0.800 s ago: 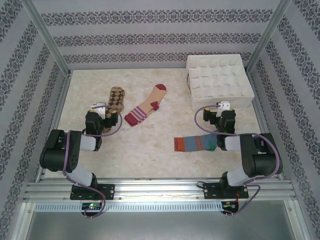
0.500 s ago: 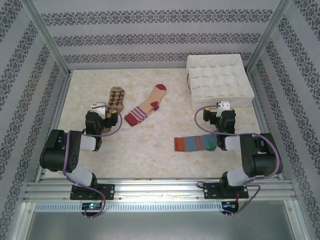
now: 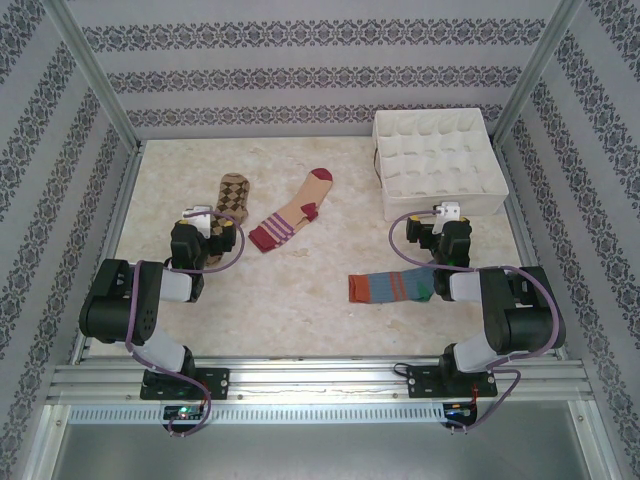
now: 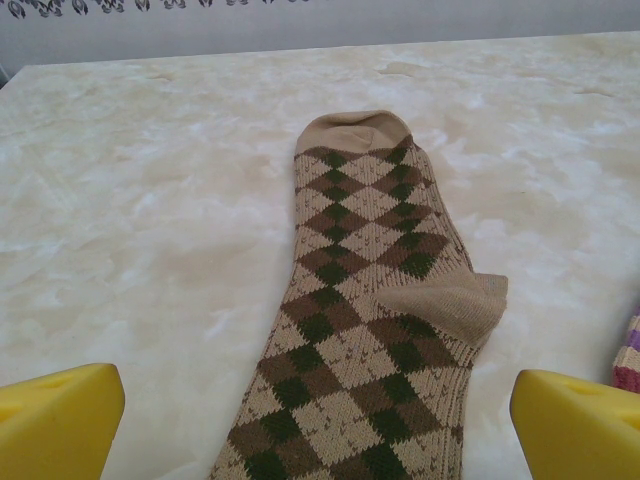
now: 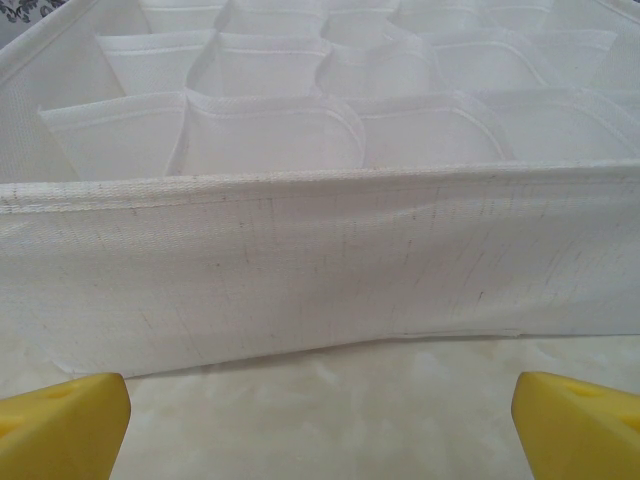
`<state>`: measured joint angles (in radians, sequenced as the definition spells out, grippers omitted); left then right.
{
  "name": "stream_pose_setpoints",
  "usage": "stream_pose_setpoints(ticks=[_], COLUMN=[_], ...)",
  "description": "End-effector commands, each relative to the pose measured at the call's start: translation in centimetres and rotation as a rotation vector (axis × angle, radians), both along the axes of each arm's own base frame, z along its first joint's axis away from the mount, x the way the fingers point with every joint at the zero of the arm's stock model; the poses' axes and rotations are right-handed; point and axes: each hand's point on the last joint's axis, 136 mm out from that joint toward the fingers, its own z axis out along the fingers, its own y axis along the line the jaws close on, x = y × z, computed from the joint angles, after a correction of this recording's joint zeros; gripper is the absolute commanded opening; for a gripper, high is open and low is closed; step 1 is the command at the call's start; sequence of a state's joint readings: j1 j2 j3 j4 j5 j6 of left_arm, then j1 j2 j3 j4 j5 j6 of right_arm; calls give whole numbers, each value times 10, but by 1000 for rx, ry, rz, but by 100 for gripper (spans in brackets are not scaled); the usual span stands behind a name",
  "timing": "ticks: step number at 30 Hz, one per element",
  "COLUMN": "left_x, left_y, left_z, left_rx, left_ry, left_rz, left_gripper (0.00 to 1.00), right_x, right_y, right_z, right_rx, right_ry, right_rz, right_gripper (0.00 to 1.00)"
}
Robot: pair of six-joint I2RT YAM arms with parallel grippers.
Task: Roll the socks
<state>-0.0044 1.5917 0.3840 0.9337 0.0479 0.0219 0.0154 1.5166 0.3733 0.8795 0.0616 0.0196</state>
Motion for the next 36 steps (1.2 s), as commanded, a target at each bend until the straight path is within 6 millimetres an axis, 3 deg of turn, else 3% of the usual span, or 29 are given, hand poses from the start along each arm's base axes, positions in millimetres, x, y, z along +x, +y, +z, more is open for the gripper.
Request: stream_pose_setpoints(ticks=[1, 22, 28, 32, 36], left_x=[2, 3, 2, -6, -11], left_y=[4, 7, 7, 21, 23], left_z=[5, 4, 5, 17, 34], left_rx=[-10, -16, -16, -20, -15], left_ry=[-17, -9, -17, -59, -66], left_rz=[13, 29, 32, 114, 128], left_gripper=[99, 99, 99, 99, 99], right_x=[5, 5, 7, 6, 5], right_y=[4, 4, 1, 13, 38], right_z=[10, 10, 20, 32, 49], right_rx=[14, 15, 12, -40, -94], right_ry=[-33, -31, -20, 40, 152], right_rz=[14, 14, -9, 14, 47], right_gripper=[98, 98, 98, 98, 98])
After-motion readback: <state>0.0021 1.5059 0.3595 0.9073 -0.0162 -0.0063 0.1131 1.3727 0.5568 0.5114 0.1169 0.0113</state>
